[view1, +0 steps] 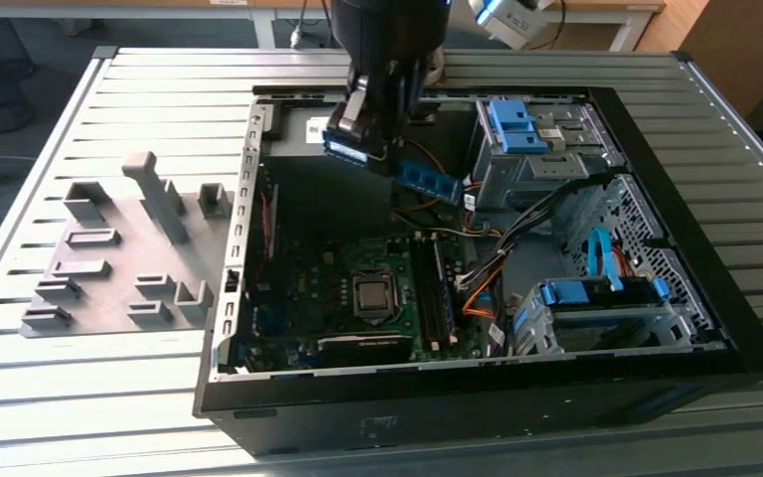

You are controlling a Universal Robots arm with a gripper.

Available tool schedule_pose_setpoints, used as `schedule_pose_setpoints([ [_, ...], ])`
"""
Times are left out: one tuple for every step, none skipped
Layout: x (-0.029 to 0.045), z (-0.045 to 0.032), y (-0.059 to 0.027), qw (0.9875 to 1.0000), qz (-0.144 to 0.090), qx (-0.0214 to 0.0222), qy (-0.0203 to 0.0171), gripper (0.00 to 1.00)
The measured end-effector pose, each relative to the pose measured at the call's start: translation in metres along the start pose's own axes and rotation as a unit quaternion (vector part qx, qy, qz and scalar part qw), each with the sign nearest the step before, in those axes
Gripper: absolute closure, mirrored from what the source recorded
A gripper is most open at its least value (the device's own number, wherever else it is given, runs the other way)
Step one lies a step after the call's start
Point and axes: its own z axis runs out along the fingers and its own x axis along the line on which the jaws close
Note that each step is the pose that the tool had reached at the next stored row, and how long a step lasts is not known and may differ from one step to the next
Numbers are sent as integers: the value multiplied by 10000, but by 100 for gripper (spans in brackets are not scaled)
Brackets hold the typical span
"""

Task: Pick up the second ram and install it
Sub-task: 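Insert the second ram into the second slot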

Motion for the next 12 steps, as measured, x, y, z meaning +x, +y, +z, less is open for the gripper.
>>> schedule_pose_setpoints([
  [0, 4, 0, 10000, 78, 0, 0, 86],
  [-1, 7, 0, 9999, 155, 0, 1, 86],
  [-1, 11, 1, 9997, 230, 1, 2, 86],
  [-1, 14, 1, 9995, 303, 1, 2, 86],
  [-2, 17, 1, 9993, 376, 1, 2, 86],
  [-2, 21, 1, 9990, 449, 2, 2, 86],
  [-2, 25, 2, 9986, 527, 2, 3, 86],
  [-3, 28, 2, 9982, 599, 2, 3, 86],
  [-3, 32, 2, 9978, 669, 3, 4, 86],
  [-4, 35, 3, 9973, 740, 3, 4, 86],
  [-4, 39, 3, 9967, 813, 3, 4, 86],
  [-5, 42, 3, 9961, 886, 3, 5, 86],
])
